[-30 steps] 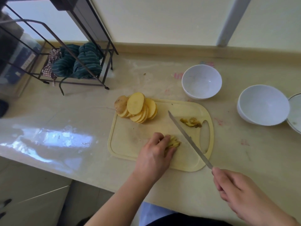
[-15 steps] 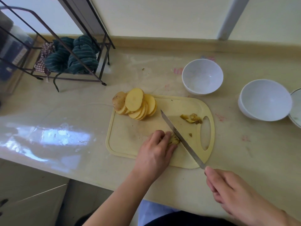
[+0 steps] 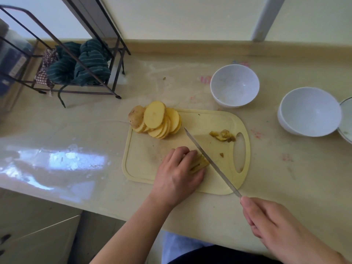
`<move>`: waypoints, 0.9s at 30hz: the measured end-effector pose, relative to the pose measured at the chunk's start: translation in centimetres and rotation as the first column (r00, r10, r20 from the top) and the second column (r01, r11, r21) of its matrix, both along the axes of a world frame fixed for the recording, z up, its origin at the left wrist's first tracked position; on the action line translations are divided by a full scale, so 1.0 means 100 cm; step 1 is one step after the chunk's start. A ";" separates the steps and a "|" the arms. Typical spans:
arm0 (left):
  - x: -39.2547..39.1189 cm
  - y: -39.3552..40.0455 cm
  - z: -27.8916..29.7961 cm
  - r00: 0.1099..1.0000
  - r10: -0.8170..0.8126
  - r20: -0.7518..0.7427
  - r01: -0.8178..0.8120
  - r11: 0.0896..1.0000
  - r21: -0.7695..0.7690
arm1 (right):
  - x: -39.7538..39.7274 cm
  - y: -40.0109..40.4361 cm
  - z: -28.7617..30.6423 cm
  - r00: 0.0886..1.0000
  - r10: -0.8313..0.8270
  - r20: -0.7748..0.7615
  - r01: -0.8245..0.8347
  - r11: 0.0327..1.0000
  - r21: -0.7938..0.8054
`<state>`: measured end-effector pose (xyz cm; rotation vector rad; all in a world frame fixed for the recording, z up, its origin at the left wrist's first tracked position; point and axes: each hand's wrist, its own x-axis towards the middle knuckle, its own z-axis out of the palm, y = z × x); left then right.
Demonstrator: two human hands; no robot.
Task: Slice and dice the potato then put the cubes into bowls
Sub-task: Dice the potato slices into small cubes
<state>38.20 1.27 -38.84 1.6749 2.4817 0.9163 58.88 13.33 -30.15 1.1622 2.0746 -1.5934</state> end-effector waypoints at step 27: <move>-0.002 0.004 -0.008 0.987 -0.161 0.008 0.160 0.982 0.097 | 0.013 -0.004 0.014 0.995 0.053 0.087 -0.055 0.998 0.021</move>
